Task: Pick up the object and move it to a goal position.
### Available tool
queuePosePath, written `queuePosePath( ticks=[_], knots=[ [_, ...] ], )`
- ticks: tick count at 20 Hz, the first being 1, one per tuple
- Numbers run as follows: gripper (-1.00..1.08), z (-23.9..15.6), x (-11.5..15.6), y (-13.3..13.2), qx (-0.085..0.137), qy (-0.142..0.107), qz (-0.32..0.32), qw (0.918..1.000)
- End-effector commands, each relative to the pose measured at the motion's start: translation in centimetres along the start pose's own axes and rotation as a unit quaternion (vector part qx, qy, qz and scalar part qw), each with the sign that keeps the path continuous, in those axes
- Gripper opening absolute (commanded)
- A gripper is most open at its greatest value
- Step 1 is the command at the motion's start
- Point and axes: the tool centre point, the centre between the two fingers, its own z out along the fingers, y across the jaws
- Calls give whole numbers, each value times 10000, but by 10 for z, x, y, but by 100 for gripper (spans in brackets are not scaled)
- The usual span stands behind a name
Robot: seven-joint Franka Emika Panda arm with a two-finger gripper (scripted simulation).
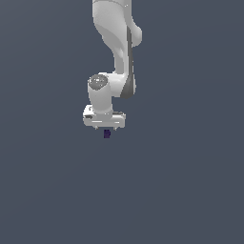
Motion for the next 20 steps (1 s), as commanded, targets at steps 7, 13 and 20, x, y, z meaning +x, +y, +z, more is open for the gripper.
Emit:
queuePosePath(
  ticks=[7,13,20],
  knots=[
    [100,11,-1,0,0,0,1,10000],
    [100,38,-2,0,0,3,3,10000],
    [100,51,-1,0,1,5,4,10000]
  ],
)
